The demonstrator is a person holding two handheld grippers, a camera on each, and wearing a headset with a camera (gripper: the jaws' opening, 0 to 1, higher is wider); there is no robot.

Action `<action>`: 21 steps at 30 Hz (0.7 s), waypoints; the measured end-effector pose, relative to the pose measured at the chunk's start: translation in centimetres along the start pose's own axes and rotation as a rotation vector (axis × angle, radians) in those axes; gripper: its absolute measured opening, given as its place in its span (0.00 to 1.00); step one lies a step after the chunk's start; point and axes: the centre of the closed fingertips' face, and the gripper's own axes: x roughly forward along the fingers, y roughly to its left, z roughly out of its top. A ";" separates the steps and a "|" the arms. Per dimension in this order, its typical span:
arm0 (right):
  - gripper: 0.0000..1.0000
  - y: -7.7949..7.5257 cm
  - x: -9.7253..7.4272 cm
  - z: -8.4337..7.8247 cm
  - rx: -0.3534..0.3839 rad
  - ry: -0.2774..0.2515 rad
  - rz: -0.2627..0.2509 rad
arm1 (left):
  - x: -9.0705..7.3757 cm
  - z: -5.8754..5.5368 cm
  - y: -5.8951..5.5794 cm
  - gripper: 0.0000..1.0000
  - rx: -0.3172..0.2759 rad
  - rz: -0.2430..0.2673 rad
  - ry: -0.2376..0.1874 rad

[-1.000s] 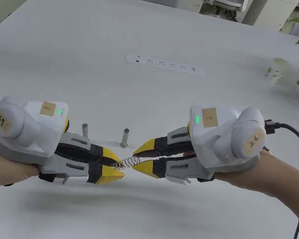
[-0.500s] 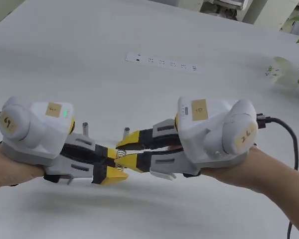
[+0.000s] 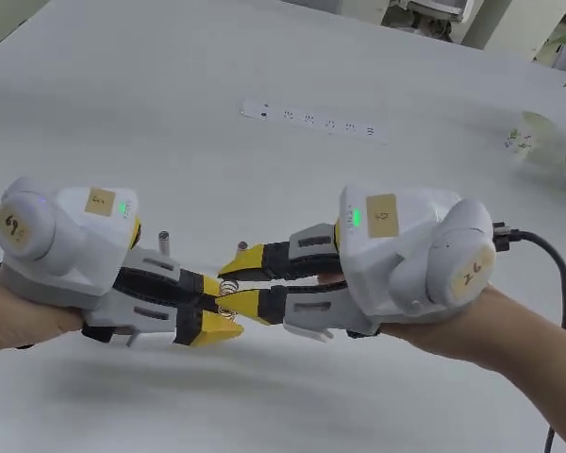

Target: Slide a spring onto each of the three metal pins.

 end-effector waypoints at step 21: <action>0.08 -0.7 -0.3 0.4 -0.016 -0.002 -0.017 | -0.2 -0.1 0.2 0.16 -0.035 0.022 0.015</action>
